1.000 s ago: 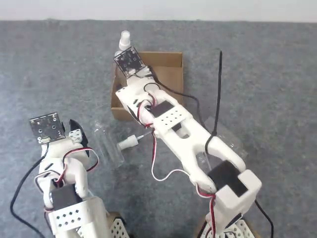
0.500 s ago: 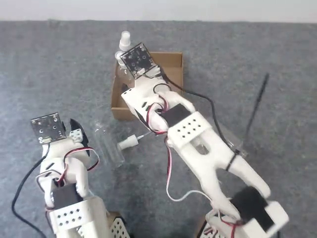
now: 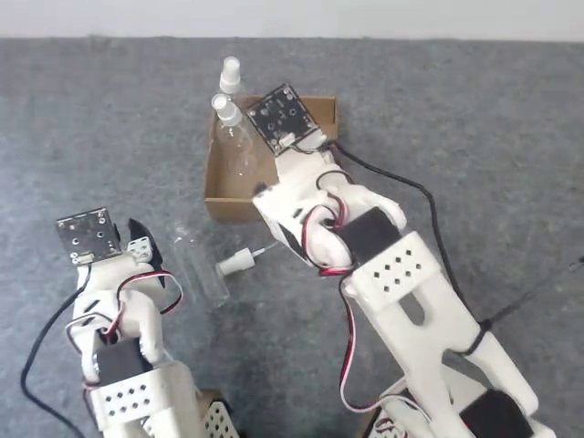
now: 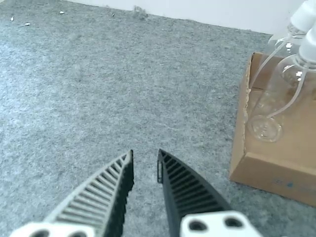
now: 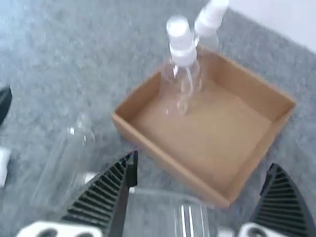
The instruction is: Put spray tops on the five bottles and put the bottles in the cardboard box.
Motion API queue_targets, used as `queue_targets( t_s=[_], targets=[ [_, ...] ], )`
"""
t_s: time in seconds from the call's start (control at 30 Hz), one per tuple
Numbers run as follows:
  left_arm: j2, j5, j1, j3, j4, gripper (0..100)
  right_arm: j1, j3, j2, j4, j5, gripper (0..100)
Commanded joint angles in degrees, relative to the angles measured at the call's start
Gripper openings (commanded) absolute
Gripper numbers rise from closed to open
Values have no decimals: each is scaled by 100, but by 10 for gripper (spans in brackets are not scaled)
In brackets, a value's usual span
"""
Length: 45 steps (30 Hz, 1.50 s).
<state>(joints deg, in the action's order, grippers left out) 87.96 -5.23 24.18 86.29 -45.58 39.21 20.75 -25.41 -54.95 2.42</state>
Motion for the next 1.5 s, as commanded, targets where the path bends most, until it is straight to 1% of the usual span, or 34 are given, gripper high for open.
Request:
queue_targets(
  t_s=[0.0, 0.33, 0.53, 0.7, 0.8, 0.87, 0.97, 1.2, 1.33, 1.47],
  targets=[
    [105, -9, 26, -66, 158, 76, -92, -35, -435, -822, -26, 340],
    [105, -9, 35, -66, 158, 76, -92, -18, -400, -2457, 9, 340],
    [105, -9, 35, -57, 158, 77, -92, 457, -391, -2492, 18, 340],
    [105, -9, 35, -57, 158, 77, -224, 870, -382, -2044, 44, 340],
    [105, -9, 35, -57, 158, 77, -426, 1046, -242, -1692, 466, 340],
    [105, -9, 35, -57, 149, 77, -532, 1055, 31, -1543, 589, 340],
    [105, 149, 18, -57, 149, 77, -541, 1055, 532, -1288, 598, 340],
    [105, 167, 9, -13, 158, 77, -505, 1055, 1437, -673, 615, 340],
    [105, 176, 0, -13, 158, 77, -505, 1055, 1789, -479, 615, 340],
    [105, 176, 0, -13, 158, 76, -514, 1055, 1974, -514, 589, 335]
  ],
)
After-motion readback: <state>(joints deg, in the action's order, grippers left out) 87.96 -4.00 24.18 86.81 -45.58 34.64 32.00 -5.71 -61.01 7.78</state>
